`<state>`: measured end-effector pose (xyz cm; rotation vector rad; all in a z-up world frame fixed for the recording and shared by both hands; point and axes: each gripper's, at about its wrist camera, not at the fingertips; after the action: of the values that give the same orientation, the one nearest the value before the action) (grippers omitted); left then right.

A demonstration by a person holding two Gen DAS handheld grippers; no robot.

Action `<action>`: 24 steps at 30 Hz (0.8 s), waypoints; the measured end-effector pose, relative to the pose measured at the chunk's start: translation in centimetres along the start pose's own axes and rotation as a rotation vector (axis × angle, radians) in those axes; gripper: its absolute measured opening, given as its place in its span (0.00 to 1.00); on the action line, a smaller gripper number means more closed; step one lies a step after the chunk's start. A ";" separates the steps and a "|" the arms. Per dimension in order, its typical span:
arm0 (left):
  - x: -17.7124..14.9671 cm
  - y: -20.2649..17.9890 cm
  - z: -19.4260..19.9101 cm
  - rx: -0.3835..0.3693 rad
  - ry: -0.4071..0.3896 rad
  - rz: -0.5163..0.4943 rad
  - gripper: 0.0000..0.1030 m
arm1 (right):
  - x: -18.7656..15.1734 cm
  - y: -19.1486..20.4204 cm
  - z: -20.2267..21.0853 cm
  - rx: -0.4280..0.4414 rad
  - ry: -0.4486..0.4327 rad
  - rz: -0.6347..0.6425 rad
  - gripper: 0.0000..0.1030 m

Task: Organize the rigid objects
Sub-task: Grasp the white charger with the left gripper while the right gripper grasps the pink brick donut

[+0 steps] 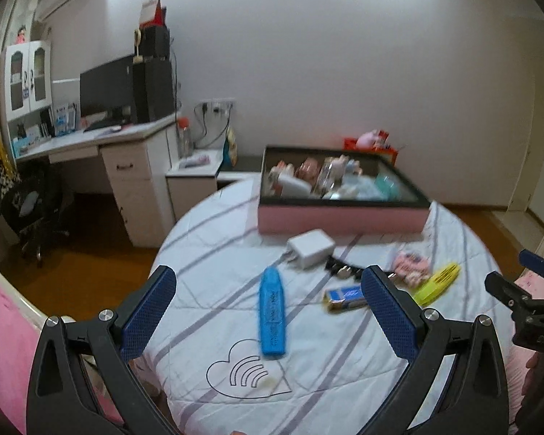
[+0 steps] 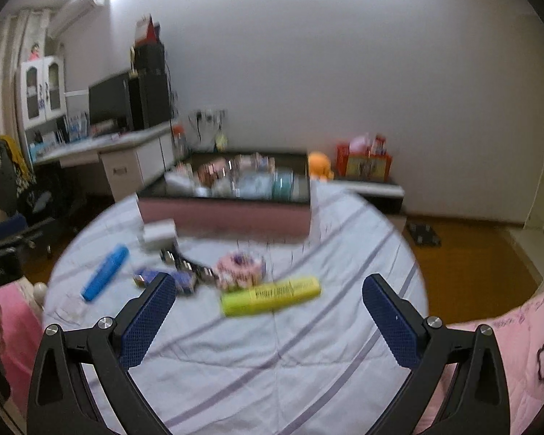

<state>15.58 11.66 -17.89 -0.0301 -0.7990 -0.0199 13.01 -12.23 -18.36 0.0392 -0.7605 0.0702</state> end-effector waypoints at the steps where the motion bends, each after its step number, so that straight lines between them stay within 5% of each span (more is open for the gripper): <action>1: 0.0 0.0 -0.5 0.003 0.011 -0.003 1.00 | -0.1 -0.1 -0.8 0.002 0.019 -0.001 1.00; 16: 1.4 -0.2 -5.8 0.025 0.098 -0.057 1.00 | 3.7 1.6 -10.3 0.027 0.195 0.061 1.00; 18: 1.6 -0.3 -6.1 0.017 0.099 -0.063 1.00 | 4.0 1.5 -11.2 0.047 0.220 0.059 0.94; 20: 2.0 -0.5 -6.5 0.001 0.104 -0.071 1.00 | 4.1 1.1 -11.8 0.064 0.245 0.047 0.75; 24: 2.8 -1.1 -7.4 -0.007 0.114 -0.084 1.00 | 4.4 0.6 -13.0 0.101 0.296 0.045 0.66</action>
<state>22.84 10.24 -21.02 -0.0014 -0.6859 -0.1034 25.03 -10.66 -24.73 0.1052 -0.4618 0.1532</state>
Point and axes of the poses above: each gripper's, at about its wrist camera, not at the fingertips, and z roughly against the way its jaws point, y to its left, x to its top, and after that the axes turned 13 degrees about y, right-handed
